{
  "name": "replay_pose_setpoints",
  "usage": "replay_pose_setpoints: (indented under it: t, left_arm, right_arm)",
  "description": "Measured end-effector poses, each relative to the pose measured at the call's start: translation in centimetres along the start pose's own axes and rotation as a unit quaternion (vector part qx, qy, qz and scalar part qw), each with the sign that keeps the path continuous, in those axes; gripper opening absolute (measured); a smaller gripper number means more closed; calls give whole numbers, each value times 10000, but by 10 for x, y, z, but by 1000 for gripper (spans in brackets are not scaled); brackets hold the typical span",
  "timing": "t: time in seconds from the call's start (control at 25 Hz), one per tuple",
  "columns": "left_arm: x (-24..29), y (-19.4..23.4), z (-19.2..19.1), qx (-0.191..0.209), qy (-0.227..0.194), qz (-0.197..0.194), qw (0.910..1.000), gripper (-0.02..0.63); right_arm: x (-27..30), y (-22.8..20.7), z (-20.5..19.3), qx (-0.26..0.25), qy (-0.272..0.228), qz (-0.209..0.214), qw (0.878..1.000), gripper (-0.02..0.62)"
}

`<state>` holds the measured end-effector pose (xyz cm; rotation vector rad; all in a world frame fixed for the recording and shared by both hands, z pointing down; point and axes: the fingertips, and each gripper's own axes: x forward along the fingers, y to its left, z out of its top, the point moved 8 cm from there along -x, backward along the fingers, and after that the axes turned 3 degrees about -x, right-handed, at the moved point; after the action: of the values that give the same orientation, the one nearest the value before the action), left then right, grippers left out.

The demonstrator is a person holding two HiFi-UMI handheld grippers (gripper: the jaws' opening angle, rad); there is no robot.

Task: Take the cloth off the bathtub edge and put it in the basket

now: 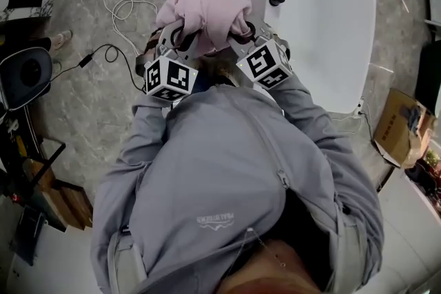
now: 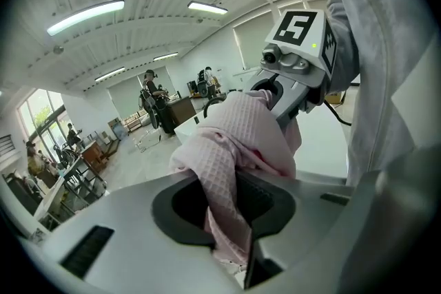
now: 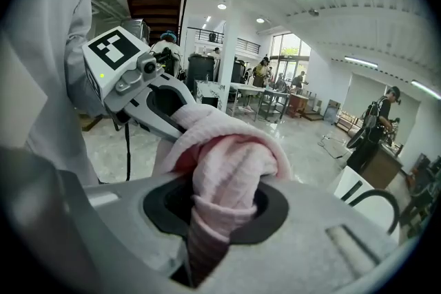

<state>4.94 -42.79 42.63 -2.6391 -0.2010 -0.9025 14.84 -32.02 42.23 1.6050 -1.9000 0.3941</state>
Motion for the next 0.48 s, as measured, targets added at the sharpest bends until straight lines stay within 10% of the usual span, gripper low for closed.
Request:
replay_pose_setpoints:
  t: [0.48]
  left_arm:
    - [88, 6, -64, -44, 750, -601, 9954, 81]
  right_arm:
    - [86, -18, -74, 333, 762, 298, 9961, 92]
